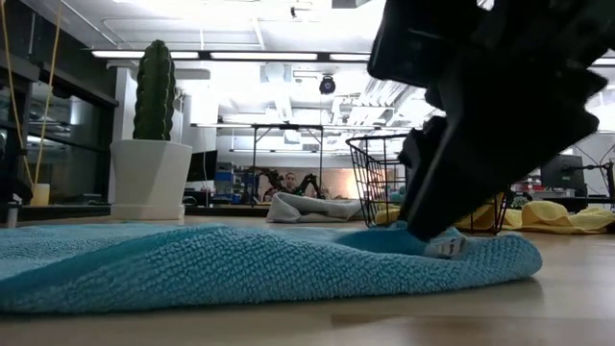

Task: Fold microfiber towels
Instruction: Fold the blue microfiber towel

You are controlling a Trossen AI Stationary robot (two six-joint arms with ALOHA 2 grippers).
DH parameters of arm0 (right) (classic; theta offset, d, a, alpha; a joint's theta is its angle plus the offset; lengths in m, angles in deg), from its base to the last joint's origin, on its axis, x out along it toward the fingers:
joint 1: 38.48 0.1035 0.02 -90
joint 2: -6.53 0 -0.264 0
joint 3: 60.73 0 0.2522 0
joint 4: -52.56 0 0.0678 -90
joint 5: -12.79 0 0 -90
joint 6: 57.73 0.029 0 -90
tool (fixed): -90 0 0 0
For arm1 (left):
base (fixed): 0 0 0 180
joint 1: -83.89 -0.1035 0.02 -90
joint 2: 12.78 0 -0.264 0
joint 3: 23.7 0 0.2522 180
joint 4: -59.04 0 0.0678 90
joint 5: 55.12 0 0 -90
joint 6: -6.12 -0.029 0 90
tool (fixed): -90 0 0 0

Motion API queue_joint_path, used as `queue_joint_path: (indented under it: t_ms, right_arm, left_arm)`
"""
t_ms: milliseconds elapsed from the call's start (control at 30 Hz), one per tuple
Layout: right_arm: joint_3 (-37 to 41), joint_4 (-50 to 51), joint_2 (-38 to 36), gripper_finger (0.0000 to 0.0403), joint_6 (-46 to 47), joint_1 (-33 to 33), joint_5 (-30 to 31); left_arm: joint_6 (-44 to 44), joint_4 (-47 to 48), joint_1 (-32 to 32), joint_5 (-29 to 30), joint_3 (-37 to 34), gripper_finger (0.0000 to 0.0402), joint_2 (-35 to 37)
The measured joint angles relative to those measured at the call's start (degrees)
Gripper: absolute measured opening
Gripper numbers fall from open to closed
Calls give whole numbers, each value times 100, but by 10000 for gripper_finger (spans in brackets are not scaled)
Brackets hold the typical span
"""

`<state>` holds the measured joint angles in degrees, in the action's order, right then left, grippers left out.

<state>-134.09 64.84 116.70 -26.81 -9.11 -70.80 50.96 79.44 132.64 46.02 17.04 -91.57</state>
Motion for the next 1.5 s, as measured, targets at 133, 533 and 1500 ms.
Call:
queue_joint_path:
  t_ms: [133,533,1500]
  right_arm:
    - [1,193,0,149,4,0,336]
    - [-1,78,12,116,-272,4,438]
    - [-1,1,-609,1,-595,255,1319]
  left_arm:
    - [0,-1,0,1,0,133,0]
    - [0,-1,0,-3,0,133,2]
    - [-301,1488,431,7,882,133,7]
